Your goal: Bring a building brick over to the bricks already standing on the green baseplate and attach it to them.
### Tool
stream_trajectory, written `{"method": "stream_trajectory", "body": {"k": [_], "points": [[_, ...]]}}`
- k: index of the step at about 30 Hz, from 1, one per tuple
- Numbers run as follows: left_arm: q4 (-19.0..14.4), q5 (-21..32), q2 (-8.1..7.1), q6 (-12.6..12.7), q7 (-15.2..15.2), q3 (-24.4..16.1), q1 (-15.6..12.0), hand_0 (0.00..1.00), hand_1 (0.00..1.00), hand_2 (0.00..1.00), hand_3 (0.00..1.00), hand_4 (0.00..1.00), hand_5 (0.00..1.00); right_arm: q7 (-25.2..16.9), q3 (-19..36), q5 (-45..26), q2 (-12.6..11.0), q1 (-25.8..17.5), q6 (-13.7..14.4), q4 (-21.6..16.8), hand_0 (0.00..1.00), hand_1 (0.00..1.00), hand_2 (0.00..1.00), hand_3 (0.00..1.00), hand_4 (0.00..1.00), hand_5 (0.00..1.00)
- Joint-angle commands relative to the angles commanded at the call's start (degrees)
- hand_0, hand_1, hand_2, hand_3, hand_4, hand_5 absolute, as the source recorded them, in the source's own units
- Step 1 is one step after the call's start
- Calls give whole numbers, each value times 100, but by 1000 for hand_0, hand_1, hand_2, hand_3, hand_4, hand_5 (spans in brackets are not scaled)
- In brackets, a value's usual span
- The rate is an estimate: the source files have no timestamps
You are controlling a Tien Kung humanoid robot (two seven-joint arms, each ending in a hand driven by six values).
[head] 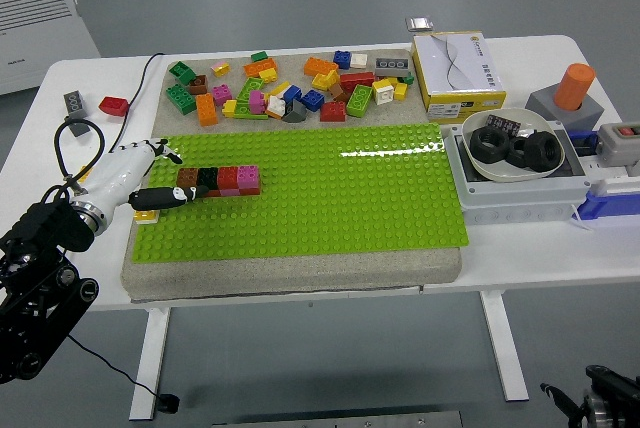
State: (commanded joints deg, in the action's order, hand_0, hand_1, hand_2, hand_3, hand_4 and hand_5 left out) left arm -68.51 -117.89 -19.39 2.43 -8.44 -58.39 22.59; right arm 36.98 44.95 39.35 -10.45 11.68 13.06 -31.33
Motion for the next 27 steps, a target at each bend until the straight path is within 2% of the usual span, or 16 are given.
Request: {"method": "stream_trajectory", "body": {"k": [27], "points": [[349,116,84,-37,-32,251,29,972,947,925,676,998,780,0,3,27,5,28,-15,11,598,604,673,840,980,998]]}}
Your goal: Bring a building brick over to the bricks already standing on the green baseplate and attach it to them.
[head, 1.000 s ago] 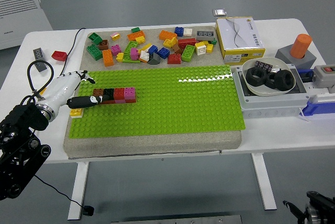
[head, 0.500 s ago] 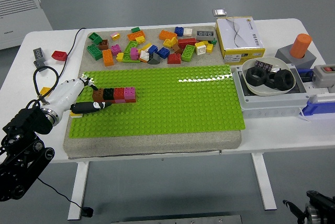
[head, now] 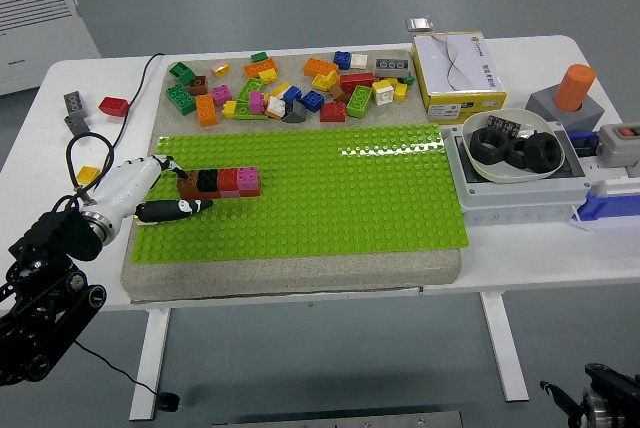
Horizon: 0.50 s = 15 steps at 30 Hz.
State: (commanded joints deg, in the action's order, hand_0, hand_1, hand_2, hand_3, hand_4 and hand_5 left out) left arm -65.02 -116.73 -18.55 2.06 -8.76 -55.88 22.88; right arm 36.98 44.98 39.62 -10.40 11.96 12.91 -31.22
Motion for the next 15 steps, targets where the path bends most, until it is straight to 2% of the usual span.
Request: {"method": "stream_trajectory", "body": {"k": [15], "points": [[2,-71,24,-25,-46,74,-19,972,947,924,670,998,766,0,-4,-3,2,-7,-4,12,598,604,671,838,982,998]]}}
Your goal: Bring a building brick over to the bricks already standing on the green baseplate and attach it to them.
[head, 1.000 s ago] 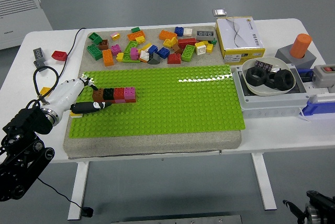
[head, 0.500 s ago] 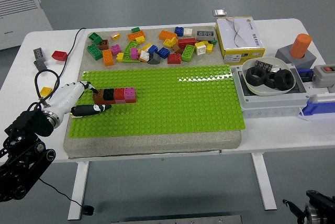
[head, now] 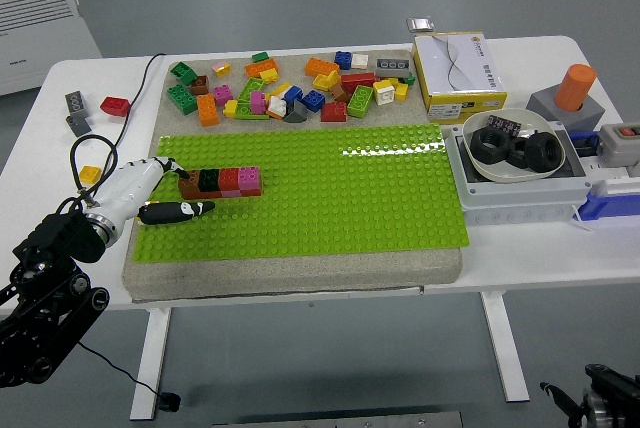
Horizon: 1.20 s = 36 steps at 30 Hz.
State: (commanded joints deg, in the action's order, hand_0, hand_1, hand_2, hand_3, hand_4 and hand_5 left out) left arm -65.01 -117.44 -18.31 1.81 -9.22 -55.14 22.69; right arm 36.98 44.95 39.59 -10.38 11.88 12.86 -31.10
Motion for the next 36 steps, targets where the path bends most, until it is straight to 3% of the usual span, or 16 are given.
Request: {"method": "stream_trajectory", "body": {"k": [10,16,17,22,23,28,29,34,35,36], "points": [[-493,90,-84,148,53,-190,-135,972,943,919,668,998,752,0,35,33,18,-10,-2,-6,597,603,671,838,983,998],[-926,145,-226,425,23,-213,-299,966,938,919,703,998,739,0,60,59,26,-19,-4,-11,597,604,671,840,982,998],[-971,181,-239,457,36,-222,-333,964,932,921,750,998,698,0,62,60,27,-21,-4,-11,597,604,674,840,982,998],[-1137,519,-245,665,137,-347,-585,964,932,921,750,998,698,0,66,61,27,-29,-8,-6,597,604,674,840,982,998],[-1150,581,-239,711,161,-371,-631,925,871,860,736,926,446,0,66,59,27,-30,-9,-5,597,603,674,842,982,998],[-1153,1130,-227,1081,535,-393,-905,925,871,860,736,926,446,0,90,75,32,-42,-24,-4,597,603,674,842,982,998],[-1145,1225,-228,1141,599,-368,-921,840,720,737,665,826,285,0,96,81,33,-42,-27,-5,598,603,675,844,981,998],[-1120,1793,-151,1613,1034,-264,-960,840,720,737,665,826,285,0,102,81,46,-41,-35,2,598,603,675,844,981,998],[-1119,1862,-133,1673,1089,-268,-961,800,569,662,647,753,176,0,102,80,48,-40,-36,2,598,604,677,843,980,998],[-1118,1952,-108,1752,1161,-276,-959,800,569,662,647,753,176,0,101,81,49,-37,-38,3,598,604,677,843,980,998]]}}
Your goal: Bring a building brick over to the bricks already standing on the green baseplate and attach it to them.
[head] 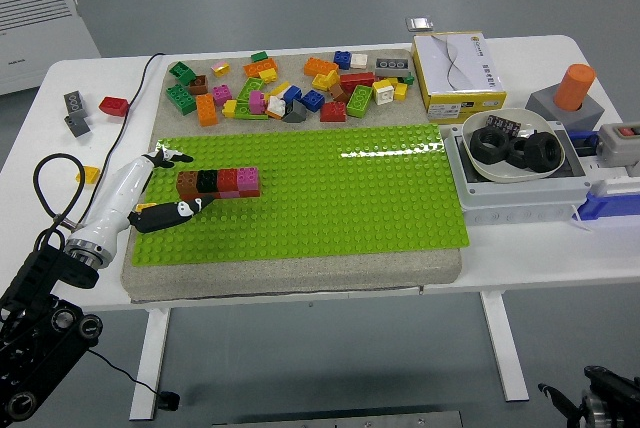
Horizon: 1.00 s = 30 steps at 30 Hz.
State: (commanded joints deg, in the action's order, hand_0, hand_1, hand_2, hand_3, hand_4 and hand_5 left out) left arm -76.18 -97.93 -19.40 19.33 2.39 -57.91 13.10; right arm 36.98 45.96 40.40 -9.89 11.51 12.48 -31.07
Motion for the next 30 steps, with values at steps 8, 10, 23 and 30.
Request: {"method": "stream_trajectory", "body": {"k": [8,10,23,30], "points": [[22,212,74,166,163,-13,75,797,560,646,634,745,172,0,1,8,11,33,-5,-4,597,604,675,843,980,998],[30,242,84,169,175,-20,82,797,560,646,634,745,172,0,1,8,15,34,-3,-7,597,604,675,843,980,998],[60,370,110,72,263,-70,83,802,562,680,641,745,116,0,17,35,37,14,-2,-18,598,605,676,843,976,998],[91,437,118,47,335,-80,86,812,658,700,646,760,123,0,10,26,34,8,4,-20,597,604,675,843,975,998]]}}
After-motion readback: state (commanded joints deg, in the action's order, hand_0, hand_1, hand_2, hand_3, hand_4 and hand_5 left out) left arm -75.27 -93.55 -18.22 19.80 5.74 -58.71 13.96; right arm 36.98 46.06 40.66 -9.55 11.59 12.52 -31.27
